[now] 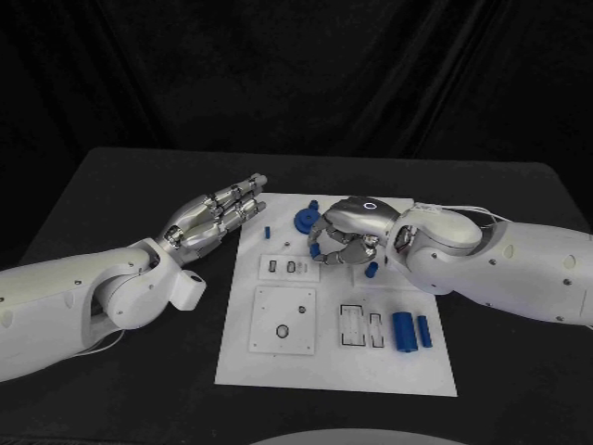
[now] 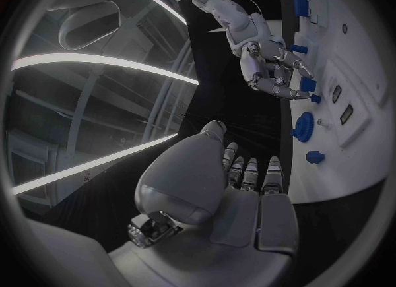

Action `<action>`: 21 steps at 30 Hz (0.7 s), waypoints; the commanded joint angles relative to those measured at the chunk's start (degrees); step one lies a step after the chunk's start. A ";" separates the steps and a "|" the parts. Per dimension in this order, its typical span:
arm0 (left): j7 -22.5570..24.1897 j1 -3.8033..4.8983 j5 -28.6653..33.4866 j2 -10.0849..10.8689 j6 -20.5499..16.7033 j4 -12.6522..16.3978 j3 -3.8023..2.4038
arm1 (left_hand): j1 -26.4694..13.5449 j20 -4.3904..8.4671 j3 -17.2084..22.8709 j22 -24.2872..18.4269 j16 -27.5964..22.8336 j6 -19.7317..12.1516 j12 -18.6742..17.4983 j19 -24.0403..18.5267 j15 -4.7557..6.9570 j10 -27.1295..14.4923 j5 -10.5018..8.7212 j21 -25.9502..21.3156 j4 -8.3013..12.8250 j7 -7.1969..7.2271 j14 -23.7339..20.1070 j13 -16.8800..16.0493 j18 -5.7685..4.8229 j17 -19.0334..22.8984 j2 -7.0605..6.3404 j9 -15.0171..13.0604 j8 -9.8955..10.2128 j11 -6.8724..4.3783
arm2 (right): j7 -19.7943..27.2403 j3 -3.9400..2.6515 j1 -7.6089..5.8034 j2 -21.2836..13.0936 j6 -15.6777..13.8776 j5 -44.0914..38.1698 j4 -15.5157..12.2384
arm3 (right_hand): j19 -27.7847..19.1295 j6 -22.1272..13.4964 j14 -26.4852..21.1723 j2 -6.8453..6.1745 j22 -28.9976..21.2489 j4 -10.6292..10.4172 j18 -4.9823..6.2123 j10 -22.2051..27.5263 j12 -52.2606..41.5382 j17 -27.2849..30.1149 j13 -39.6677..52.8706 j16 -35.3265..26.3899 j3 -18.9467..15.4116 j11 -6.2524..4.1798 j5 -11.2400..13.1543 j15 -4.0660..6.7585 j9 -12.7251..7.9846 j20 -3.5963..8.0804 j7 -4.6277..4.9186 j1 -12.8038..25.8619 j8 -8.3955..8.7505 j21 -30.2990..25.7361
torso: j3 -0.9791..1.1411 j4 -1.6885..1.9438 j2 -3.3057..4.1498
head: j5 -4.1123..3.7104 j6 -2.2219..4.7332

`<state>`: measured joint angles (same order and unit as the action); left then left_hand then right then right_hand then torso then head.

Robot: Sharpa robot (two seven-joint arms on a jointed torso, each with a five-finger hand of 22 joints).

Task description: Assemble the parts on the task board

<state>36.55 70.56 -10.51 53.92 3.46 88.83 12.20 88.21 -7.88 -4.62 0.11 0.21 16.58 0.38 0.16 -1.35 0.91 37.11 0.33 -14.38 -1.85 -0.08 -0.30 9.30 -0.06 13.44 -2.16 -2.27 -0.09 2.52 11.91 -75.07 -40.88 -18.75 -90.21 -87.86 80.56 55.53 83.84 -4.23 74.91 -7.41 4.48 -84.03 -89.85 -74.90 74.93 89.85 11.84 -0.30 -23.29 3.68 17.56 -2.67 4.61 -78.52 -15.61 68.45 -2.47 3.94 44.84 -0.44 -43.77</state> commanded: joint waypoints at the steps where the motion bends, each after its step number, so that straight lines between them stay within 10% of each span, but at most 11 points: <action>1: 0.62 -0.02 -0.16 -0.13 0.97 0.01 -0.04 | -0.35 -0.37 0.23 -0.08 -0.21 0.20 -0.15 -0.11 -0.23 -0.06 -0.34 -0.29 0.03 -0.36 0.08 0.06 1.02 0.06 -0.21 0.00 -0.04 0.41 | -0.83 -0.03 0.50 0.31 0.65 -0.49 0.30 | -0.24 0.13 6.16 0.07 8.15 0.30 0.16 -5.97 -0.15 -15.10 15.07 0.15 -0.10 0.43 0.14 -0.42 3.09 -0.24 0.16 0.48 -0.06 -0.28 | 0.02 0.01 0.03 | 0.08 -0.06; 21: 0.31 -0.02 -0.16 -0.26 1.23 -0.16 -0.04 | -0.36 -0.38 0.32 -0.08 -0.21 0.15 -0.16 -0.11 -0.27 -0.08 -0.33 -0.29 0.05 -0.38 0.08 0.06 1.02 0.06 -0.17 0.00 -0.03 0.42 | -0.95 -0.03 1.26 1.42 1.70 -0.50 1.41 | -0.38 -1.16 6.16 0.09 8.14 0.52 0.25 -5.97 -0.15 -15.10 15.07 0.15 0.05 0.58 1.18 -0.61 3.15 -0.51 0.51 0.87 0.66 -0.72 | 0.00 0.05 0.01 | 0.15 -0.33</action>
<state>36.35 70.56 -10.51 53.76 3.84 88.64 12.20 88.21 -7.88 -4.63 0.11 0.21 16.58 0.38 0.16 -1.34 0.91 37.11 0.33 -14.38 -1.85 -0.08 -0.30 9.30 -0.10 13.44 -2.15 -2.27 -0.09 2.48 11.88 -74.02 -39.48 -17.82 -90.33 -86.50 80.36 54.72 84.00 -4.18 74.90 -7.23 4.48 -83.82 -89.85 -74.90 74.92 89.85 12.00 -0.09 -22.28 3.53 20.35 -2.87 5.21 -77.88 -15.28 68.02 -2.46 3.98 44.85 -0.28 -44.10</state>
